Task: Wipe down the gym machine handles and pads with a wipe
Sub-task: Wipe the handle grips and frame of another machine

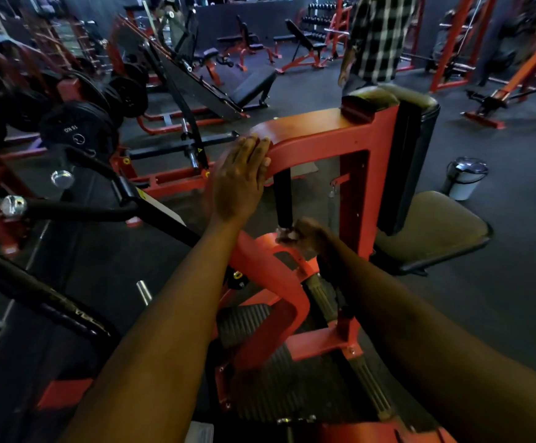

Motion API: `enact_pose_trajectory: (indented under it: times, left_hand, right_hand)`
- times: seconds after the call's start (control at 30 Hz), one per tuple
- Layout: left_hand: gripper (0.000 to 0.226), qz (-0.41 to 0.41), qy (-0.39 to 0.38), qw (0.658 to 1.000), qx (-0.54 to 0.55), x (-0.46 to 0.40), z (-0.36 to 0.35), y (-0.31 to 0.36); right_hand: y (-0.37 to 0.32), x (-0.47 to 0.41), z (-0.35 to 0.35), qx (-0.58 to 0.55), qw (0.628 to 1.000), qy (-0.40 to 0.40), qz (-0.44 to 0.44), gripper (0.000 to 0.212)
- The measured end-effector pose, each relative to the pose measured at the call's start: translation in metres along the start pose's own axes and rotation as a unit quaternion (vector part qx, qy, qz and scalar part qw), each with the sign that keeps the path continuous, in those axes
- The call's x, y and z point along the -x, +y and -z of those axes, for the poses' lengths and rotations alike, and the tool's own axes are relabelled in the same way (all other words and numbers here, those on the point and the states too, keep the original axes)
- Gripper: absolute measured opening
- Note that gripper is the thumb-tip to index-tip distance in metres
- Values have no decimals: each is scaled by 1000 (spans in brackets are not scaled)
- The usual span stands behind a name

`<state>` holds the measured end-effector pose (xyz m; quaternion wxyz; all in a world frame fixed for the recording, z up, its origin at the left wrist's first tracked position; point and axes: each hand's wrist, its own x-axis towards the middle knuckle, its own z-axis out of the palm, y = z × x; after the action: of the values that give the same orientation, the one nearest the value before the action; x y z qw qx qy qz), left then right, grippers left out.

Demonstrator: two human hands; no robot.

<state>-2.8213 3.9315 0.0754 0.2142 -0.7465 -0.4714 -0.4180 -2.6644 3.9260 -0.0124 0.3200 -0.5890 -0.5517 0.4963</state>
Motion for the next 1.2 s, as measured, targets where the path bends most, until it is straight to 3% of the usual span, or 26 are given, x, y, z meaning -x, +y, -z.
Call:
enact_pose_trajectory:
  times: [0.13, 0.23, 0.3, 0.4, 0.57, 0.7, 1.0, 1.2]
  left_hand:
    - [45, 18, -7, 1000, 5, 2, 2, 3]
    - [41, 93, -1, 996, 19, 15, 6, 19]
    - [49, 173, -5, 985, 24, 29, 10, 39]
    - [59, 236, -8, 969, 76, 50, 10, 90]
    - [48, 166, -146, 958, 182, 89, -13, 196]
    - [31, 143, -237, 938, 208, 113, -28, 289]
    - [42, 57, -301, 925, 226, 150, -19, 509]
    - [47, -7, -341, 914, 218, 177, -17, 617]
  right_hand:
    - [7, 31, 1, 53, 997, 37, -29, 26]
    - [12, 60, 25, 85, 992, 95, -4, 18]
    - [24, 79, 48, 52, 988, 145, 9, 24]
    - [43, 117, 91, 101, 972, 212, 17, 14]
    - [76, 187, 162, 229, 936, 265, -21, 22]
    - [109, 251, 218, 310, 896, 316, -5, 13]
    - [206, 415, 340, 368, 849, 380, -1, 12]
    - [273, 472, 393, 384, 828, 408, 9, 3]
